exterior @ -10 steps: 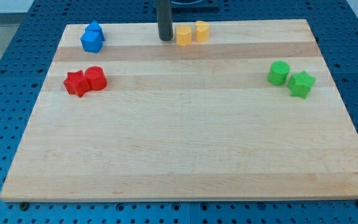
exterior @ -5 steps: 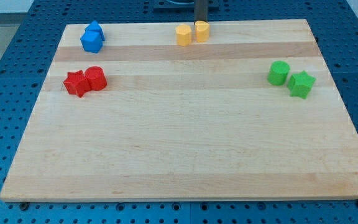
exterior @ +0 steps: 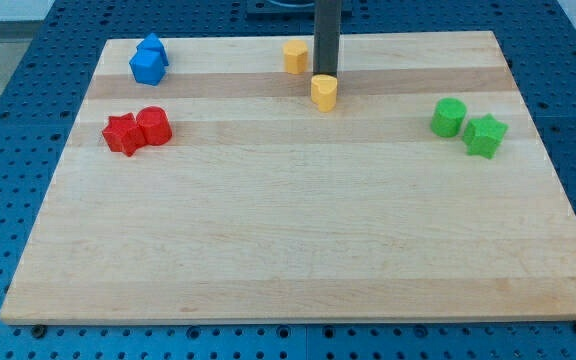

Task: Push the yellow heart slightly down

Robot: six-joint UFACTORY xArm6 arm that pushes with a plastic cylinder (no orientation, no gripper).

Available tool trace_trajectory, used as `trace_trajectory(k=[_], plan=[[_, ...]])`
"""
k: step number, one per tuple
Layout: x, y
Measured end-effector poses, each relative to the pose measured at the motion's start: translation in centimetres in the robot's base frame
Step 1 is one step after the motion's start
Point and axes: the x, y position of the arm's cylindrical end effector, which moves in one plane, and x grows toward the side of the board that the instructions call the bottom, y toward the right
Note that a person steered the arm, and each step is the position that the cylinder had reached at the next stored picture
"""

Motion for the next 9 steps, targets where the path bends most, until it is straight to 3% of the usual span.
trace_trajectory(k=[3,4,7,9], plan=[[0.8,-3.2],[3.3,-3.7],[7.3,-3.5],[7.6,-1.2]])
